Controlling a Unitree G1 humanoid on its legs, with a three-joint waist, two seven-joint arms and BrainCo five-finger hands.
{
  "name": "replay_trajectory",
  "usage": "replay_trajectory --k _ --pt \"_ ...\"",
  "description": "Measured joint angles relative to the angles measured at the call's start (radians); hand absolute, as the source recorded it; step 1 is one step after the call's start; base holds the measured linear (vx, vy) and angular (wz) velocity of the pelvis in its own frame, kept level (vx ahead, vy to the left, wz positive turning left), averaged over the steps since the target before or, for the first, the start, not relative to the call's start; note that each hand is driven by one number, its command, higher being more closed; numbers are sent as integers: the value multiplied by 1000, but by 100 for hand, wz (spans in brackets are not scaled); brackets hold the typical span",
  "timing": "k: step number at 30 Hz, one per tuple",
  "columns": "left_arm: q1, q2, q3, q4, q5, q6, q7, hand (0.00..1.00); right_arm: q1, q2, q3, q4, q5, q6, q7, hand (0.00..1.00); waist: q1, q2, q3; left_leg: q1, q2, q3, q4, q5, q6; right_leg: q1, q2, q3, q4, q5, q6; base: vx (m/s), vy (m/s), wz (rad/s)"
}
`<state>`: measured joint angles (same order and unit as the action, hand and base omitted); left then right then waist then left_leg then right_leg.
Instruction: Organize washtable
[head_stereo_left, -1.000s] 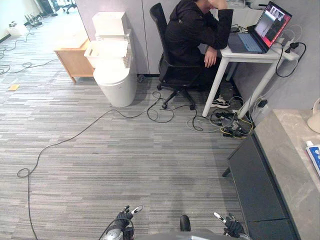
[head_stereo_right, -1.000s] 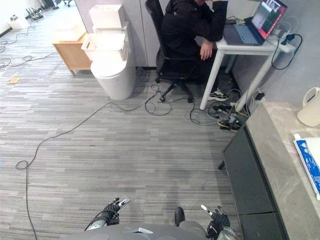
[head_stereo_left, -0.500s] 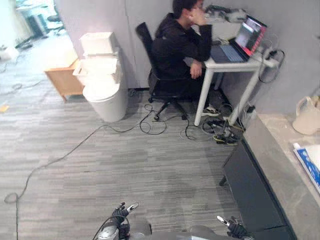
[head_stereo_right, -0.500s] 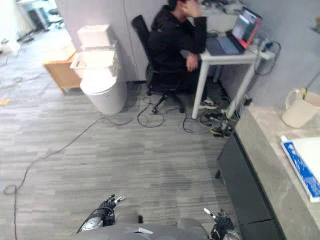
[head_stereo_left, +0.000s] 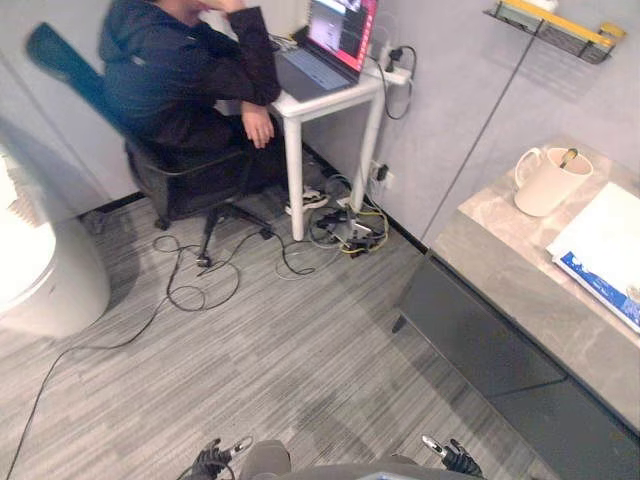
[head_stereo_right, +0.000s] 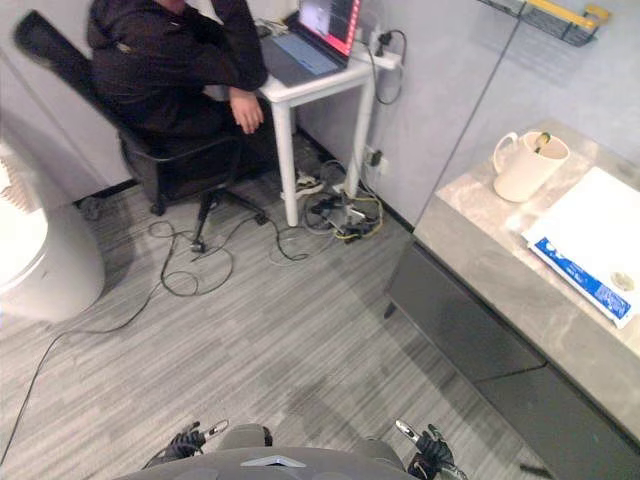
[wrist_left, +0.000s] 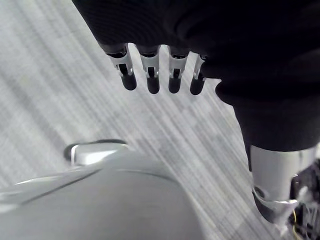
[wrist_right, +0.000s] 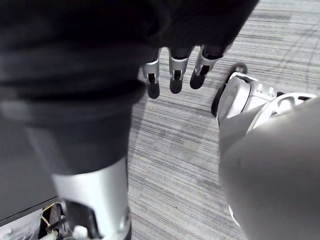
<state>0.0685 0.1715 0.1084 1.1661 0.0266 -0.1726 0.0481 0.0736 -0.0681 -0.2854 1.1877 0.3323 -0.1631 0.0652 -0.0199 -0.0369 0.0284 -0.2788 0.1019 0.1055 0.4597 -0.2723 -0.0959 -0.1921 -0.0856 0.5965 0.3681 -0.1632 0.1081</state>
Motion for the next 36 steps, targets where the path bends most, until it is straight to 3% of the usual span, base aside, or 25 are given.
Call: replay_trajectory --k 3,6,7,8,11,12,14,16,22,25,27,28,30,31,32,33,34,36 --pt "-39 7 -37 -4 0 -3 2 0 -17 -1 2 -7 0 1 2 0 -1 21 4 47 -12 99 -21 -1 28 -33 -23 -18 -4 106 26 234 244 -96" --pt "-39 2 -67 -30 -1 -4 4 0 -20 -14 23 -13 1 0 2 0 -1 47 9 119 -12 185 -61 -7 56 -73 -38 -167 27 172 -2 173 68 -93" --pt "-42 -1 -72 -33 -2 -8 5 0 -26 -21 33 -14 1 0 2 0 -3 58 15 151 -9 213 -92 -9 76 -96 -46 -299 57 163 -17 149 -132 -94" --pt "-42 -5 -72 -34 -2 -9 6 0 -39 -22 47 -17 1 0 2 0 -12 58 16 175 -9 248 -128 -10 86 -125 -51 -437 98 128 -55 104 -185 -81" --pt "-37 -30 -70 -31 -2 -8 5 0 -63 -32 87 -19 1 -2 2 0 -16 60 21 226 -11 343 -198 -8 96 -163 -25 -710 115 60 -88 29 -311 -92" --pt "-37 -36 -69 -29 -2 -7 5 0 -65 -35 92 -19 1 -3 2 0 -13 59 22 239 -11 361 -209 -8 96 -155 -27 -746 94 59 -88 67 -303 -117" --pt "-43 -84 -70 -26 -2 -7 2 0 -74 -47 115 -18 1 -14 1 0 -15 83 36 273 -14 397 -271 15 73 -76 -11 -804 -65 60 -88 106 -194 -70" --pt "-63 -109 -71 -27 -2 -9 0 0 -67 -52 117 -11 1 -20 -3 0 -22 96 50 292 -4 392 -295 34 60 -18 19 -804 -169 82 -89 86 -169 -18" --pt "-75 -117 -70 -30 -17 -11 0 0 -49 -49 112 -10 2 -29 -4 0 -24 85 59 353 34 377 -271 64 33 90 63 -786 -259 102 -102 58 -129 -13" --pt "-65 -113 -67 -29 -15 -11 -4 0 -47 -38 106 -9 2 -28 -3 0 -20 66 73 313 78 384 -58 63 31 129 65 -744 -256 93 -115 -7 -88 -32" --pt "-59 -117 -53 -37 -12 -12 -11 0 -40 -43 103 -9 3 -29 0 0 -12 85 88 237 170 370 215 72 44 164 89 -716 -246 75 -129 -87 -136 -67" --pt "-52 -117 -21 -37 -13 -11 -16 0 -39 -57 105 -10 3 -29 2 0 1 103 103 180 215 309 380 141 76 171 114 -684 -197 43 -137 -187 -206 -86" --pt "-36 -115 7 -51 -20 -13 -15 0 -33 -58 96 -10 3 -29 2 0 5 96 109 139 203 237 468 262 44 170 114 -640 -163 18 -143 -213 -222 -66" --pt "-32 -113 15 -60 -20 -17 -15 0 -29 -57 89 -10 3 -29 2 0 6 79 113 104 190 197 516 310 39 172 109 -617 -156 -3 -159 -203 -160 -39" --pt "-33 -119 23 -69 -20 -20 -17 0 -31 -63 78 -9 4 -28 0 0 4 86 119 61 154 134 538 180 46 171 106 -600 -143 -17 -166 -245 -135 -39" --pt "-33 -123 38 -70 -21 -24 -17 0 -28 -67 73 -5 4 -27 1 0 4 85 123 33 125 105 503 108 38 171 100 -585 -138 -23 -167 -292 -94 -40" --pt "-33 -125 51 -71 -22 -28 -16 0 -23 -66 63 -2 4 -26 1 0 8 82 124 12 100 95 432 63 36 173 89 -577 -136 -28 -167 -367 -63 -39" --pt "-29 -123 52 -76 -22 -30 -14 0 -9 -63 43 -2 3 -27 1 0 10 81 123 18 37 69 84 65 17 181 62 -556 -128 -55 -146 -413 -26 -37"
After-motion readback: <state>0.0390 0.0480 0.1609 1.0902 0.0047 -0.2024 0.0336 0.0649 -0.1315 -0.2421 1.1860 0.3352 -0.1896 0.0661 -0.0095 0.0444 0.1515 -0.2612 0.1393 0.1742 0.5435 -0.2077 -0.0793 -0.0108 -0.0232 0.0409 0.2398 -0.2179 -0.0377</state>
